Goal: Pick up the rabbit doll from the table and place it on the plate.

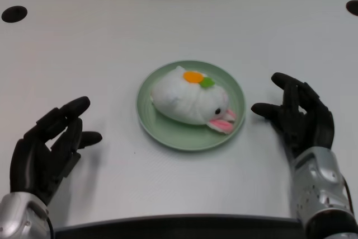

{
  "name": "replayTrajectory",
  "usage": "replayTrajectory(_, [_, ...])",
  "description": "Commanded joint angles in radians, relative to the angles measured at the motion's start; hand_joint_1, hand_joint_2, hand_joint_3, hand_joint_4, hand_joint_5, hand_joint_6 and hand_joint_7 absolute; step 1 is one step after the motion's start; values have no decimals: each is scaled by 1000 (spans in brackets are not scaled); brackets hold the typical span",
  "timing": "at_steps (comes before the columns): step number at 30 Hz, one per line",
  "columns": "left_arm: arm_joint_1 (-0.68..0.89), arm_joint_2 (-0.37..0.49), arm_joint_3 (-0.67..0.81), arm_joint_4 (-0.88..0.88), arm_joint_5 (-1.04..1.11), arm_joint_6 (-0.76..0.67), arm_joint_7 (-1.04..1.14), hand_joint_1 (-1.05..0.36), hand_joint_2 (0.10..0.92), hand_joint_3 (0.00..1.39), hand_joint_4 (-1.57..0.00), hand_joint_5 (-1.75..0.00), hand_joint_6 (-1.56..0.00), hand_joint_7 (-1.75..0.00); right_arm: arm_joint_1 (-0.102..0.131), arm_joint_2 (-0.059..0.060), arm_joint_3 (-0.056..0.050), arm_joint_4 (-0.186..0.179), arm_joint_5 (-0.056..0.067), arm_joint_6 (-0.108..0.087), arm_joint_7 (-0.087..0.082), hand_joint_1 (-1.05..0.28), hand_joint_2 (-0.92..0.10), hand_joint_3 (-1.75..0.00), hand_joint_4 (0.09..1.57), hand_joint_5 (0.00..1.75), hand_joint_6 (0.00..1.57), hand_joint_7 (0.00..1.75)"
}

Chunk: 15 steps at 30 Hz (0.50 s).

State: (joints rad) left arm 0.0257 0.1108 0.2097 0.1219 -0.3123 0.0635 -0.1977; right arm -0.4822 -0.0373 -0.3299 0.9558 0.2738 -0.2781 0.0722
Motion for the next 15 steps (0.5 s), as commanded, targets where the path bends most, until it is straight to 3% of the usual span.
replayTrajectory(1, [20,-11,10,16,3,-6,10,-497,921,499,-460,-1534,-773,-363,8,-3,-3,-3,4,-3,11,-402,-921,-397,727,1123,662,787])
replayTrajectory(3, [22,-15,11,20,7,-13,12,-492,921,501,-453,-1545,-765,-399,8,-3,-5,-9,7,6,10,-397,-921,-398,720,1121,658,786])
replayTrajectory(6, [21,-21,13,33,9,-28,8,-483,921,512,-443,-1576,-655,-603,6,-9,-3,-9,6,15,11,-396,-921,-425,705,1122,637,785])
replayTrajectory(10, [16,-22,21,62,0,-62,-15,-478,921,512,-426,-1586,-595,-710,-6,-13,-4,5,3,14,-1,-403,-921,-438,696,1130,630,803])
replayTrajectory(13, [18,-26,26,66,-1,-62,-16,-480,921,500,-424,-1577,-583,-727,-10,-16,-1,15,-4,3,-3,-407,-921,-431,711,1145,635,827])
replayTrajectory(15, [13,-27,35,77,-4,-57,-12,-479,921,495,-424,-1569,-583,-731,-10,-14,-1,15,-5,3,-7,-407,-921,-432,712,1152,636,840])
